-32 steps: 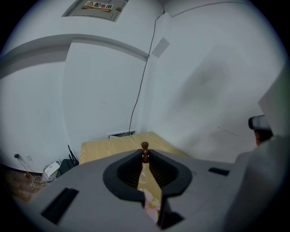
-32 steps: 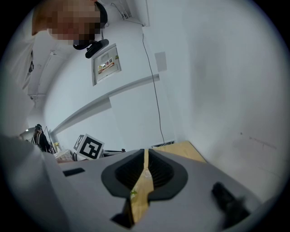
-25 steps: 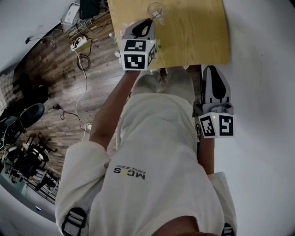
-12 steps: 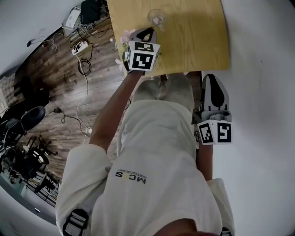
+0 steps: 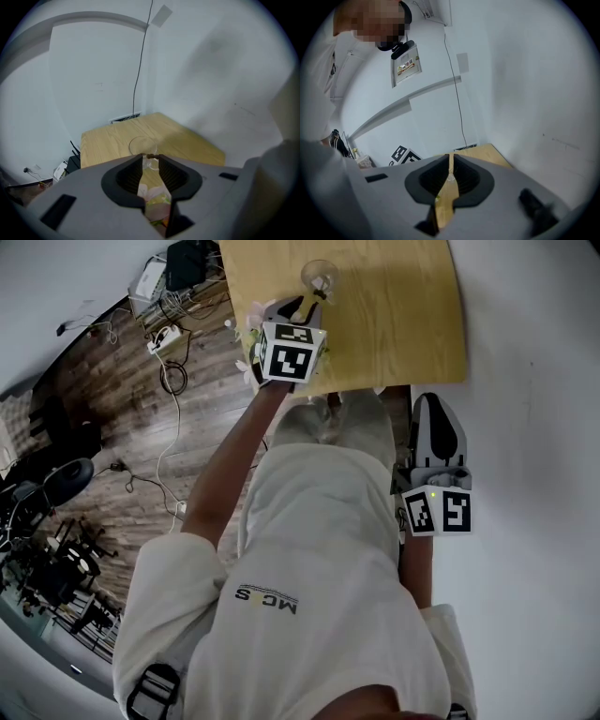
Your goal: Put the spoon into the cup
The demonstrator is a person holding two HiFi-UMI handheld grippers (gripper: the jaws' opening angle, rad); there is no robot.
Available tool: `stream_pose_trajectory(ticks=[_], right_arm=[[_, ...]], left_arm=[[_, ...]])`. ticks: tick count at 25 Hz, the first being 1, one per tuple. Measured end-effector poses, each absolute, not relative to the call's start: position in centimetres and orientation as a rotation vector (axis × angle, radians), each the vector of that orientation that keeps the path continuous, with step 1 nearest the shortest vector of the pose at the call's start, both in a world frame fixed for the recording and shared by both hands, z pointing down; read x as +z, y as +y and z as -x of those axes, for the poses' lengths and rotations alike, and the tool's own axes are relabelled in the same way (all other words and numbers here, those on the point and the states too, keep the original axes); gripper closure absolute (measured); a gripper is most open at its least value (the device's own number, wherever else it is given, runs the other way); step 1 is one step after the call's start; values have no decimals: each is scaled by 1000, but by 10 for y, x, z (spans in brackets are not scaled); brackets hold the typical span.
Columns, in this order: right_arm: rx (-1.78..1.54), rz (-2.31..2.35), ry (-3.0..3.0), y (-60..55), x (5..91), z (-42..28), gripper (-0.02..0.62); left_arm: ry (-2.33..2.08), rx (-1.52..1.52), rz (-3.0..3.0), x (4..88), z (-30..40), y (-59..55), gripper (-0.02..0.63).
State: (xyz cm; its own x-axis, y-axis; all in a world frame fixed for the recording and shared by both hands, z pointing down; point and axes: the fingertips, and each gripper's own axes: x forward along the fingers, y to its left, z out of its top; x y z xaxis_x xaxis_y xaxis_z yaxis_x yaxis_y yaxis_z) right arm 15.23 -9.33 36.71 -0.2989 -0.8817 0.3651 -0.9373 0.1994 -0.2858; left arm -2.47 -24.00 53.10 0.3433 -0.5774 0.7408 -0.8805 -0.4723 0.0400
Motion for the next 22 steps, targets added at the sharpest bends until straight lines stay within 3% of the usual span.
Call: stream_pose_trajectory(ticks=[4,12,22], right_arm=[[689,-1792,-2337,-92,363,-150,554],[614,-1798,-2354,-91,351,-146,554],[456,-1789,-2389,-97,328,-139,554]], left_arm=[[-1307,866,-2197,514,26,-238,490],[-1400,700,-2263,464,31,-229,592],[-1391,489,-2395,387,28,-193,595]])
